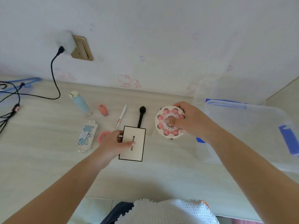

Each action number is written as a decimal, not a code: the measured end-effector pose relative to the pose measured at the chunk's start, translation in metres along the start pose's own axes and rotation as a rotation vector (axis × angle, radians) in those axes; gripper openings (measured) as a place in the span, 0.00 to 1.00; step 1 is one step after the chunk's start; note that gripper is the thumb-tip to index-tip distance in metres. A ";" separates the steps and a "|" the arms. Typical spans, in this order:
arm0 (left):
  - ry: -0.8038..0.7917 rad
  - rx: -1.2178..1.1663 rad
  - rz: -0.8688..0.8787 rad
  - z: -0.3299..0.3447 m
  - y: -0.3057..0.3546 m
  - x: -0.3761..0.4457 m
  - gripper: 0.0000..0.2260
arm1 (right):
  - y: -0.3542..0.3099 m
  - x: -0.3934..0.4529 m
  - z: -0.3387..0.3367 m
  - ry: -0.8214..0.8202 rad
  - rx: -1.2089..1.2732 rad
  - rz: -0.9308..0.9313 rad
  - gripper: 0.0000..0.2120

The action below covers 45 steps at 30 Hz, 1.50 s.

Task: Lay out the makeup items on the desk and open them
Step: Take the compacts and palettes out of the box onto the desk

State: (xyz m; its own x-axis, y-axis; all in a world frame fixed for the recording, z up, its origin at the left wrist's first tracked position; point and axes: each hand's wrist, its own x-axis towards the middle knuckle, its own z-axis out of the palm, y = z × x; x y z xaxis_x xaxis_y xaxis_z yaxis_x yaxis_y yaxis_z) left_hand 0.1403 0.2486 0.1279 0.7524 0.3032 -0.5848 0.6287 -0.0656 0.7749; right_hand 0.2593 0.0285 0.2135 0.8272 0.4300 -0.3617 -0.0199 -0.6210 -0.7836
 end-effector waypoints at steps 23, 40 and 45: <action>0.023 0.194 -0.015 0.009 -0.053 0.050 0.16 | 0.103 0.005 0.124 0.173 0.210 0.489 0.17; 0.134 0.595 0.143 0.025 -0.061 0.045 0.41 | 0.104 0.021 0.129 0.196 -0.080 0.427 0.21; 0.134 0.596 0.120 0.026 -0.061 0.044 0.41 | 0.109 0.022 0.129 0.211 -0.101 0.415 0.21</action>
State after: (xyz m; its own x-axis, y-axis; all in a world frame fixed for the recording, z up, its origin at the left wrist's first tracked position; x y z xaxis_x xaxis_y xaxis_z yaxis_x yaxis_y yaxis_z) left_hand 0.1401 0.2410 0.0486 0.8174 0.3754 -0.4369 0.5724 -0.6138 0.5436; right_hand 0.2027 0.0551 0.0546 0.8572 -0.0044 -0.5149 -0.3268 -0.7774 -0.5375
